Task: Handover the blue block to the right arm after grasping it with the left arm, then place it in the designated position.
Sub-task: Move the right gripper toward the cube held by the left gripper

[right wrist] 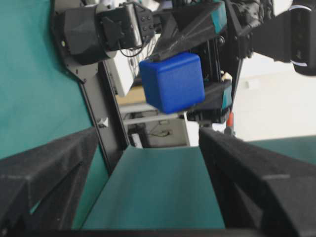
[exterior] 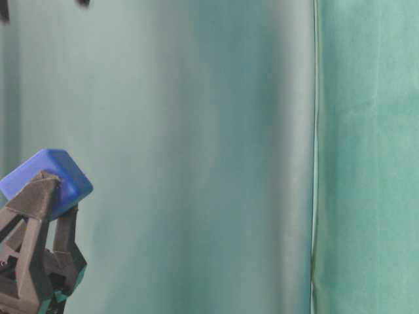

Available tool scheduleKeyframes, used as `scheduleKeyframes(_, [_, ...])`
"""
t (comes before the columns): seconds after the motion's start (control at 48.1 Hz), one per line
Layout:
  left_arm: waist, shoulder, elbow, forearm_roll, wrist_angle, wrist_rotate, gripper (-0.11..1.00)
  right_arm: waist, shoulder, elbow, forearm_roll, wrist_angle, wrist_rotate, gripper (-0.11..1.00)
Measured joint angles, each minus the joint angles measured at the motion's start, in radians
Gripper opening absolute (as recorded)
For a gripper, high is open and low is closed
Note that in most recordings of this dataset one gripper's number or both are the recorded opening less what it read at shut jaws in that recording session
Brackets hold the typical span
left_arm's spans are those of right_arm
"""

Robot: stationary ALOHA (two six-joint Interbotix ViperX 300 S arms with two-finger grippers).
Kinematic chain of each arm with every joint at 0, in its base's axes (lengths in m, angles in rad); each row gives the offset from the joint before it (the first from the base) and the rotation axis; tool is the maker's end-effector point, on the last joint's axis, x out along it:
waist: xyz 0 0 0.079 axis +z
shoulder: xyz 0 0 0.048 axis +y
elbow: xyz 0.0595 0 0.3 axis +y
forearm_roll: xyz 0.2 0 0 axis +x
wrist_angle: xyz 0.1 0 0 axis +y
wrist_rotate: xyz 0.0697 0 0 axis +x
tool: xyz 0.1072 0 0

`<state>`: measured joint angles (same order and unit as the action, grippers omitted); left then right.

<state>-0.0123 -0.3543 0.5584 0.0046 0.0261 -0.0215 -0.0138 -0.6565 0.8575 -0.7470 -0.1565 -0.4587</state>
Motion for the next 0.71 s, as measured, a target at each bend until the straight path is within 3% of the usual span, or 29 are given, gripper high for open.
scheduleKeyframes(0.706, [0.000, 0.000, 0.002, 0.002, 0.012, 0.000, 0.47, 0.000, 0.390, -0.330, -0.011, -0.002, -0.100, 0.90])
